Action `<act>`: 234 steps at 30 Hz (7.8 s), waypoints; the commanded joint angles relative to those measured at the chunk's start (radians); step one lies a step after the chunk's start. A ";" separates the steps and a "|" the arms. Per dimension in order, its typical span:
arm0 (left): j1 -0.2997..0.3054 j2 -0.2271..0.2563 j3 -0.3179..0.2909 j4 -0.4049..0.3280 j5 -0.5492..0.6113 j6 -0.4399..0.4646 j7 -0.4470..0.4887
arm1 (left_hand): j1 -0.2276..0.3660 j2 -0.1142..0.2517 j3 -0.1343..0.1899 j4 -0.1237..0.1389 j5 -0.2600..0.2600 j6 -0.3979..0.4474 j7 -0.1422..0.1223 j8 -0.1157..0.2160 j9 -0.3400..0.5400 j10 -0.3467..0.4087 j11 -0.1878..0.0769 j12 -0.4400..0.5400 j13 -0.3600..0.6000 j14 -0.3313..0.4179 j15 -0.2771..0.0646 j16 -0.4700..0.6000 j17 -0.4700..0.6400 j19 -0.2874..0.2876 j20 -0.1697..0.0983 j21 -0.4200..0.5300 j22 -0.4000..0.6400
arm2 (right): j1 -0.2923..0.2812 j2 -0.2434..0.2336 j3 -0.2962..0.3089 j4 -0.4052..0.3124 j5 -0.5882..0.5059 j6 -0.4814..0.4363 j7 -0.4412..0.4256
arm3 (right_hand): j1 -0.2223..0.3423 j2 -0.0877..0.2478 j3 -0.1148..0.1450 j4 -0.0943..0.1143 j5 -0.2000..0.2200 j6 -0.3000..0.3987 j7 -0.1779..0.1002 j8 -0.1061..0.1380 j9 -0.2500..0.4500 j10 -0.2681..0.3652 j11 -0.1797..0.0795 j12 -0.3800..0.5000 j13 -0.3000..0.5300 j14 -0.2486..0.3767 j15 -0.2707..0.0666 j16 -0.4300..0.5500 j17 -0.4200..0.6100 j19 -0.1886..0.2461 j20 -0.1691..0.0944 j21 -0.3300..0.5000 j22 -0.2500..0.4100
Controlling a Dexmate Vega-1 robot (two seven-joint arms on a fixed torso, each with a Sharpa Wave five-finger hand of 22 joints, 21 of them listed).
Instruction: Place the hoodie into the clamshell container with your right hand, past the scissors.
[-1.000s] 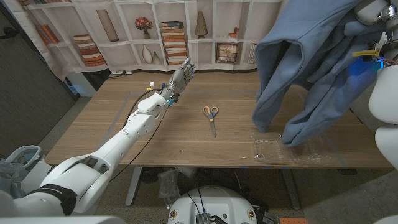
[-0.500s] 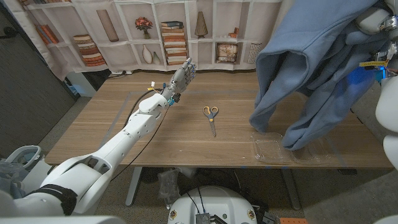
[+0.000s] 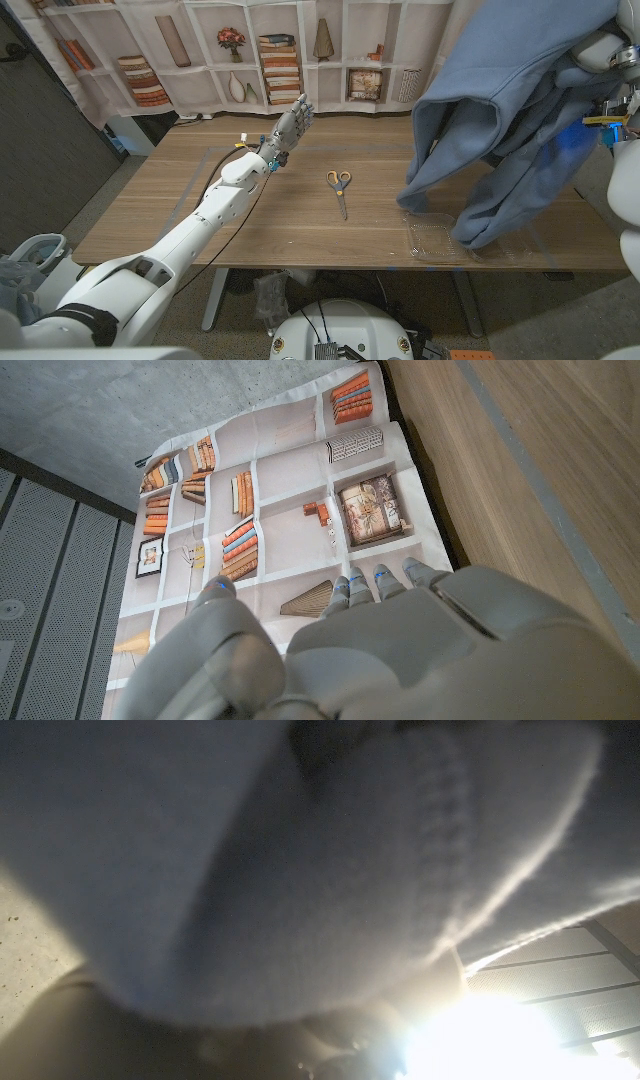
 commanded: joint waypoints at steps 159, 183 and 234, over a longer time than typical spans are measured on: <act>0.038 0.061 0.008 -0.169 0.033 0.124 0.127 | 0.032 0.013 -0.031 -0.004 0.002 -0.005 0.001 0.002 0.003 -0.019 0.000 -0.001 0.003 -0.017 0.001 0.001 0.004 -0.010 -0.012 0.005 0.003 | -0.327 -0.047 -0.216 0.399 -0.094 0.200 -0.402 | -0.056 0.023 0.095 0.019 0.005 0.044 -0.003 -0.016 -0.010 0.077 -0.019 -0.076 0.013 0.043 -0.145 -0.112 0.021 -0.100 -0.108 0.063 -0.009; 0.060 0.077 0.002 -0.211 0.032 0.131 0.147 | 0.034 0.015 -0.035 -0.004 0.002 -0.003 0.000 0.002 0.003 -0.019 0.001 0.000 0.003 -0.018 0.000 0.001 0.004 -0.011 -0.009 0.005 0.003 | -0.326 -0.114 -0.286 0.446 -0.110 0.153 -0.464 | -0.057 0.023 0.098 0.018 0.004 0.054 -0.003 -0.012 -0.009 0.080 -0.019 -0.079 0.014 0.041 -0.147 -0.117 0.022 -0.105 -0.107 0.059 -0.011; 0.038 0.057 0.021 -0.170 0.035 0.137 0.130 | 0.038 0.019 -0.044 -0.003 0.001 -0.005 -0.001 0.002 0.003 -0.020 0.000 -0.001 0.003 -0.019 0.000 0.001 0.004 -0.013 -0.003 0.005 0.003 | -0.323 -0.267 -0.401 0.467 -0.069 -0.007 -0.501 | -0.226 -0.029 0.091 0.089 0.003 -0.095 -0.004 -0.127 -0.082 -0.019 0.020 -0.183 -0.075 -0.059 -0.133 -0.234 -0.075 -0.148 -0.102 -0.101 -0.034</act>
